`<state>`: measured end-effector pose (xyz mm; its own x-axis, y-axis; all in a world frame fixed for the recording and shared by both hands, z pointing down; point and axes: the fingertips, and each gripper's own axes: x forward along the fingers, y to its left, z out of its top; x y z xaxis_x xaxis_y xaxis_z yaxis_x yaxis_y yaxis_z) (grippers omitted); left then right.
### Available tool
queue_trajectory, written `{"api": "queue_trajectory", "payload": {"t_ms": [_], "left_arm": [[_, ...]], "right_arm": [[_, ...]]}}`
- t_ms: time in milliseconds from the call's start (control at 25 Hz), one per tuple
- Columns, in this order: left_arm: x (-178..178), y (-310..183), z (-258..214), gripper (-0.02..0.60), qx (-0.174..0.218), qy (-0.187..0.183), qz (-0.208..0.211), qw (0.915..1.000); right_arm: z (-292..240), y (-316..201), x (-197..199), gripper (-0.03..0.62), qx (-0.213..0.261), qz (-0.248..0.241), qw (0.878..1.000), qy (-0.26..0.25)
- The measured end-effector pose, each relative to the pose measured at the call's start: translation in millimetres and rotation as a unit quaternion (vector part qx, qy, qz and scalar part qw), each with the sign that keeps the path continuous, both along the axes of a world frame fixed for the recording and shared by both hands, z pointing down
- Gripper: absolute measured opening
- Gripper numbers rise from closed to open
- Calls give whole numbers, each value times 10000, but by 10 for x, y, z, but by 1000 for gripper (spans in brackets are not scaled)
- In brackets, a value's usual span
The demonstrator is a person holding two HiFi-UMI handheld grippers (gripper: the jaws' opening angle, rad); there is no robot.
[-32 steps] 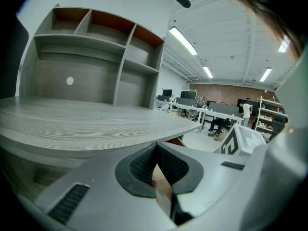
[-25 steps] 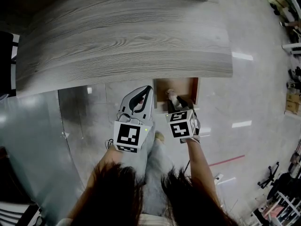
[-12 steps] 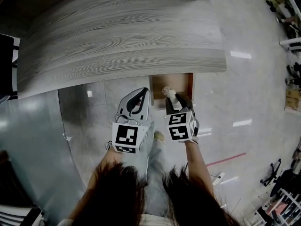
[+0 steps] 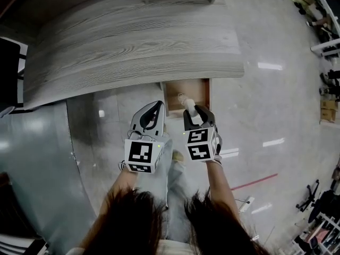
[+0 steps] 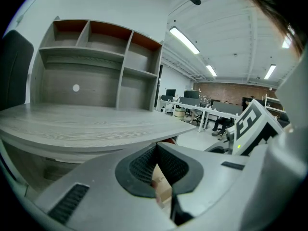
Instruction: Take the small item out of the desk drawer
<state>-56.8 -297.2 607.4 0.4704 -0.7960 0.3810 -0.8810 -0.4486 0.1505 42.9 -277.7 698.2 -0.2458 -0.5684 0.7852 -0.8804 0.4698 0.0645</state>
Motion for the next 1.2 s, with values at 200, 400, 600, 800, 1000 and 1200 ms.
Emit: {"api": "queue_trajectory", "payload": {"t_ms": [200, 400, 600, 800, 1000, 1200], "left_arm": [[86, 112, -104, 12, 39, -82, 8, 10000], [160, 204, -230, 12, 79, -134, -5, 9999], [255, 293, -418, 12, 133, -172, -31, 9998], [355, 417, -630, 12, 197, -179, -74, 9996], [442, 541, -828, 12, 267, -170, -103, 9994], [542, 692, -1083, 12, 380, -149, -136, 9991]], "right_arm": [[-185, 51, 60, 155, 151, -17, 9999, -73], [-390, 119, 116, 155, 291, -88, 9995, -129], [-623, 175, 185, 155, 474, -78, 9986, -212], [-914, 262, 268, 155, 699, -82, 9971, -285], [-1183, 362, 346, 155, 925, -115, 9951, -340], [-1471, 535, 448, 155, 1162, -115, 9922, -436]]}}
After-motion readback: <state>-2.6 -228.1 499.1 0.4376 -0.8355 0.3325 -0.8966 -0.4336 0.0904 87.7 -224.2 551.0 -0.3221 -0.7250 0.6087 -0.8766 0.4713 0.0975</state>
